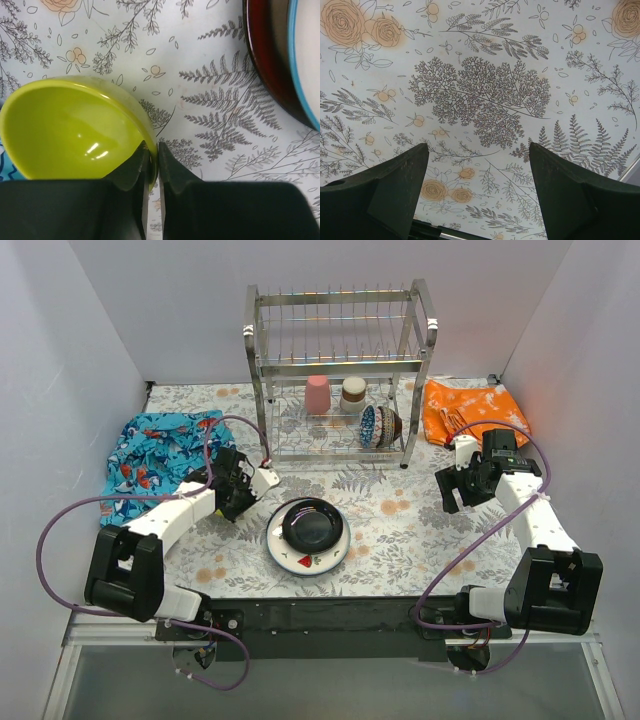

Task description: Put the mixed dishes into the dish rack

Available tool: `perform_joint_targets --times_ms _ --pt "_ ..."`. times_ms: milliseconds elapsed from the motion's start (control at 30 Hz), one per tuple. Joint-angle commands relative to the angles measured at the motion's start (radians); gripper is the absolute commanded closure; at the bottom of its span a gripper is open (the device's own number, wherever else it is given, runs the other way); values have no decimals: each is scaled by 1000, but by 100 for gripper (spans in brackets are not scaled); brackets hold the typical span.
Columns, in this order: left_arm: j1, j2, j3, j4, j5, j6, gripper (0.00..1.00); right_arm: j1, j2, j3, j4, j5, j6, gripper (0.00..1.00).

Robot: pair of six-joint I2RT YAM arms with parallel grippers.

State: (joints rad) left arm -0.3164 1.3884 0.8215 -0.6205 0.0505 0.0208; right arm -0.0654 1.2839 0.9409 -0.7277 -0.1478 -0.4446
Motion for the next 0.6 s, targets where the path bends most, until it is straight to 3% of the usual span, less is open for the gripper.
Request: perform_joint_targets --times_ms 0,133,233,333,433,567 --pt "-3 6 8 8 0 -15 99 -5 8 39 25 -4 -3 10" --pt "-7 -15 92 -54 63 -68 100 -7 12 47 25 7 -3 10" --pt "-42 -64 192 -137 198 -82 100 -7 9 44 19 17 0 10" --pt "-147 -104 225 -142 274 -61 100 -7 12 41 17 24 0 10" --pt "-274 -100 245 -73 317 -67 100 -7 17 52 13 37 -3 10" --pt "-332 10 275 74 437 -84 100 -7 29 82 1 54 -11 11"
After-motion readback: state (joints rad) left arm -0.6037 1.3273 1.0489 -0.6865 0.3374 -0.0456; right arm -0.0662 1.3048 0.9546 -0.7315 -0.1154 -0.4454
